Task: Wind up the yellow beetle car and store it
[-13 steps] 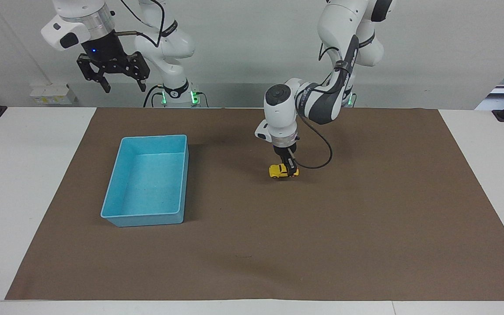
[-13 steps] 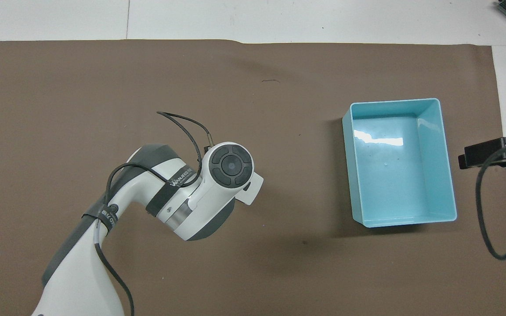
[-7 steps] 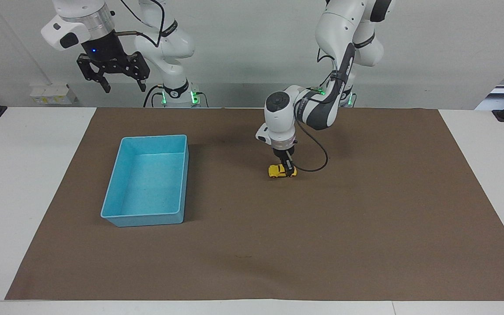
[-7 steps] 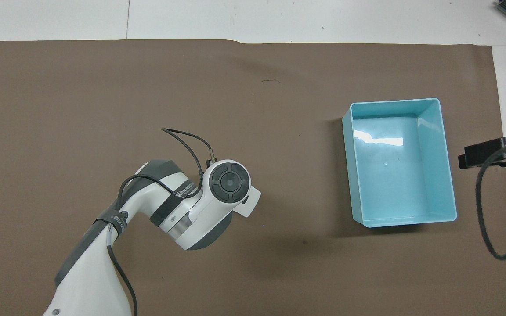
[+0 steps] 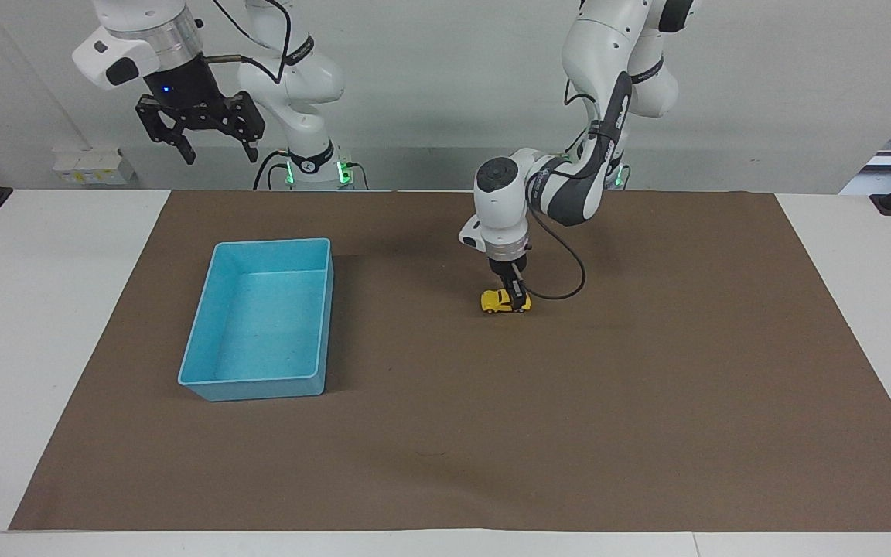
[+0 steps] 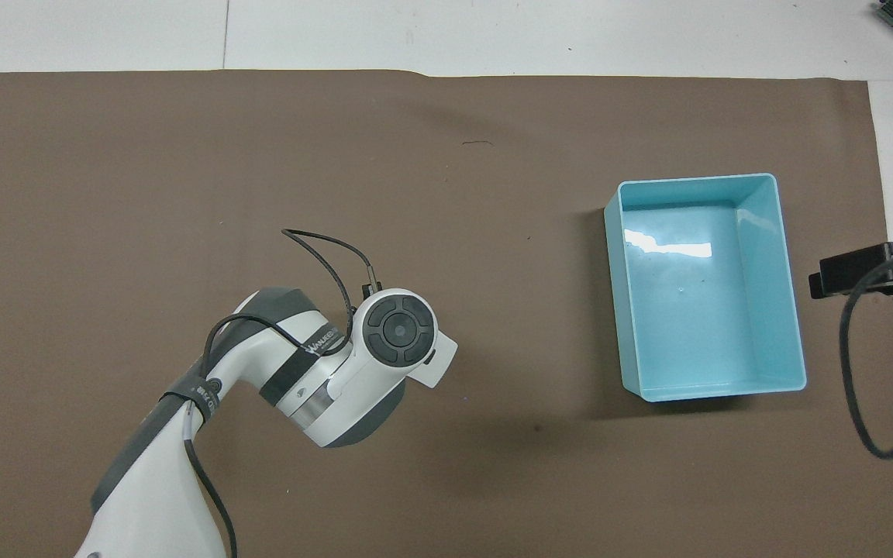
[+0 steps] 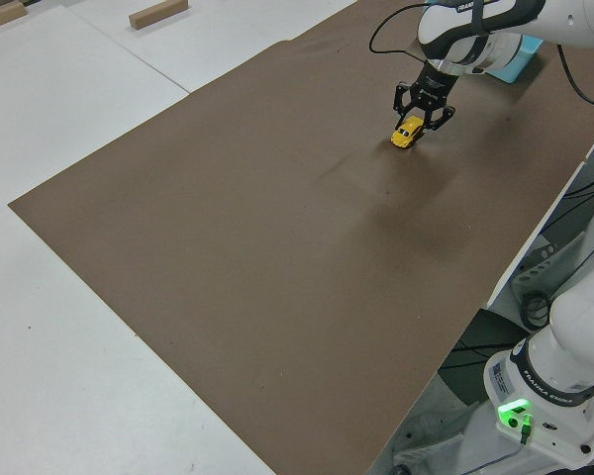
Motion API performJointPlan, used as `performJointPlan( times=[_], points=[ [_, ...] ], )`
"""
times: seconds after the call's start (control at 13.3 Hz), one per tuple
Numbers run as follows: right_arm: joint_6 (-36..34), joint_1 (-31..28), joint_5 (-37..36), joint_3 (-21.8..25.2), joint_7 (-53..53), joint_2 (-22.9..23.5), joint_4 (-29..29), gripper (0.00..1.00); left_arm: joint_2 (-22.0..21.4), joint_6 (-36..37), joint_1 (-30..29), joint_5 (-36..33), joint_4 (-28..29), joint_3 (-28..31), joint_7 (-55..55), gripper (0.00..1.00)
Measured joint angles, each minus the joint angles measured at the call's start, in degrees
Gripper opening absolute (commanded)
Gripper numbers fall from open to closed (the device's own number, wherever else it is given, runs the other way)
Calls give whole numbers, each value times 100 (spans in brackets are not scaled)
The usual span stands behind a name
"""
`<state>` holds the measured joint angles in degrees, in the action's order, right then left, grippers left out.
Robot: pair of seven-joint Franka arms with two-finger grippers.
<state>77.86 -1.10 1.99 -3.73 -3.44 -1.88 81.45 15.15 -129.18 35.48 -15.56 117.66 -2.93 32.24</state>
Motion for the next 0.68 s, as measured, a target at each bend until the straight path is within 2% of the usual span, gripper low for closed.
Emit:
performJointPlan(
  times=[0.68],
  points=[
    [0,0,0,0,0,0,0,100,-392,91,-676,-415,579,12,408,0]
  ],
)
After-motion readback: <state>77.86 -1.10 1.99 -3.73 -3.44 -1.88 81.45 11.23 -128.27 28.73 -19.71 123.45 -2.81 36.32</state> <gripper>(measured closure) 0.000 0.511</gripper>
